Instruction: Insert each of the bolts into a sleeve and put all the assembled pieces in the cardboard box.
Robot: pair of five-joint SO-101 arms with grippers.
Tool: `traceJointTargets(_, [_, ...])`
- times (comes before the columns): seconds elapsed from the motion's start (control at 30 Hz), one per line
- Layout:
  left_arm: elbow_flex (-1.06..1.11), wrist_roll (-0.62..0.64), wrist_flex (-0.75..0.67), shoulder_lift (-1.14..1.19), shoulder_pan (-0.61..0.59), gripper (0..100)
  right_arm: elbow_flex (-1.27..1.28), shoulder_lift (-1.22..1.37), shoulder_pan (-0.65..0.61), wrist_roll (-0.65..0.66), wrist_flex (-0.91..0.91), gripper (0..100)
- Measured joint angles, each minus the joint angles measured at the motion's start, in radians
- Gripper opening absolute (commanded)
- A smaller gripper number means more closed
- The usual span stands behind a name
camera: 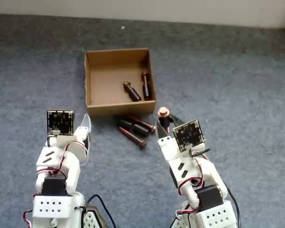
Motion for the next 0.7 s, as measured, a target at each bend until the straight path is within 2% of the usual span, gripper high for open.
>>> traceJointTargets(0.17, [0.049, 0.0, 0.0, 0.0, -0.009, 1, 0.0, 0.0, 0.0, 0.0, 0.0, 0.6])
traceJointTargets(0.37, [0.049, -0.097, 0.0, 0.0, -0.009, 1, -0.069, 0.052, -0.011, 0.0, -0.034, 0.6])
traceJointTargets(0.53, [0.049, -0.109, 0.0, 0.0, -0.009, 1, -0.267, 0.298, -0.052, 0.0, -0.098, 0.6])
traceJointTargets(0.7, [0.052, -0.115, 0.0, 0.0, -0.009, 1, -0.496, 0.683, -0.054, 0.0, -0.193, 0.6])
